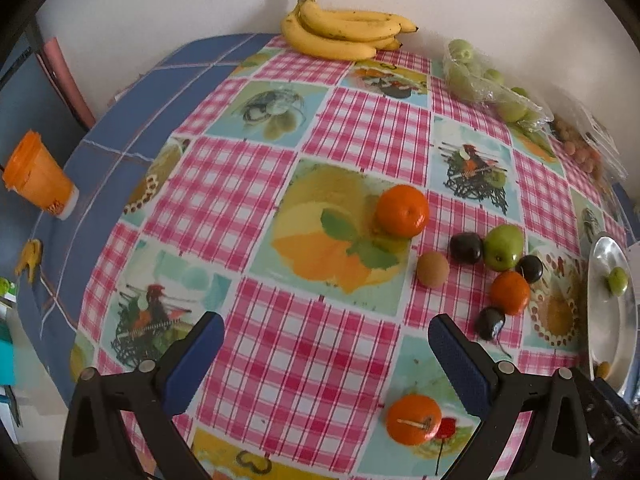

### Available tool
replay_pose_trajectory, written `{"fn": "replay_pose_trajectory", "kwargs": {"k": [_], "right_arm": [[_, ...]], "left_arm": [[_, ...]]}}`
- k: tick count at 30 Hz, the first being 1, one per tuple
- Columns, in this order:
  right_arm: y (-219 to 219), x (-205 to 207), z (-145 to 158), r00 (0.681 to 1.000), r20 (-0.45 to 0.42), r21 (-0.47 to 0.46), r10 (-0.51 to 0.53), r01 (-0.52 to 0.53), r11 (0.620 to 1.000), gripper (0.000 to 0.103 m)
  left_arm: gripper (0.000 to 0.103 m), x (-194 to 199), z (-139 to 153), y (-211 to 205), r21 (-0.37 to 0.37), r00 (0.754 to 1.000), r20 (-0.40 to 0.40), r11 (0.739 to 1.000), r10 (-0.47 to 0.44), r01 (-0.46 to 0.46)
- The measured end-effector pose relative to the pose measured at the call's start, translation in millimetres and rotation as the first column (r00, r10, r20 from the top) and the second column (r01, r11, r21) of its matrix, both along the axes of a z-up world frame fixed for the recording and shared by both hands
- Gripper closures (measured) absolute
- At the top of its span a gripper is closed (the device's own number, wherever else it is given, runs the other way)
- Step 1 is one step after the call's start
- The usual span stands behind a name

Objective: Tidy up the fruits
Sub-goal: 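Move both tools back toward the remaining fruit, then grasp the orange tomato with the left tool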

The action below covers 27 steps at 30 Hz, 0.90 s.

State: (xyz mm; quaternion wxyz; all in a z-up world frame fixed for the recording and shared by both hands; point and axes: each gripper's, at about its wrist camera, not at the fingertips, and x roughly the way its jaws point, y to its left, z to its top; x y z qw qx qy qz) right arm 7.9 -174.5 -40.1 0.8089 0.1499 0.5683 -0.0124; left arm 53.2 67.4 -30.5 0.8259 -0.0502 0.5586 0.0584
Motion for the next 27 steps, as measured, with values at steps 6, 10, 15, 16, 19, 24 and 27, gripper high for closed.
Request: {"fn": "replay_pose_trajectory", "kwargs": {"k": [6, 10, 15, 16, 19, 24, 27], "right_arm": [[11.6, -4.6, -6.5, 0.999, -0.026, -0.011, 0.028, -0.028, 1.0, 0.002], [11.6, -6.4, -9.7, 0.999, -0.039, -0.019, 0.011, -0.012, 1.0, 0.002], [11.4, -14.6, -10.2, 0.999, -0.048, -0.027, 0.008, -0.01, 1.0, 0.002], [10.6, -16.4, -9.7, 0.999, -0.05, -0.028, 0.005, -0.007, 1.0, 0.002], [6.4, -19.7, -8.6, 0.999, -0.053, -0.028, -0.012, 0.01, 1.0, 0.002], [-0.6, -25.1, -4.6, 0.998, -0.047, -0.025, -0.038, 0.037, 0.999, 0.002], [-2.1, -26.7, -2.3, 0.998, -0.038, -0.024, -0.043, 0.042, 0.999, 0.002]], "left_arm": [[0.0, -7.1, -5.1, 2.2, -0.066, 0.999, -0.049, 0.998, -0.002, -0.001], [0.0, -13.7, -11.7, -2.6, -0.097, 0.995, -0.093, 0.995, -0.018, 0.009], [0.0, -19.1, -19.3, -4.5, -0.109, 0.99, -0.138, 0.994, -0.023, 0.008], [0.0, -20.4, -19.9, -4.9, -0.115, 0.99, -0.141, 0.993, -0.026, 0.01], [0.001, -25.7, -22.4, -9.8, -0.126, 0.986, -0.157, 0.992, -0.049, 0.029], [0.01, -35.2, -25.5, -21.0, -0.128, 0.978, -0.179, 0.988, -0.104, 0.082], [0.019, -37.8, -28.1, -26.6, -0.144, 0.974, -0.186, 0.984, -0.128, 0.102]]}}
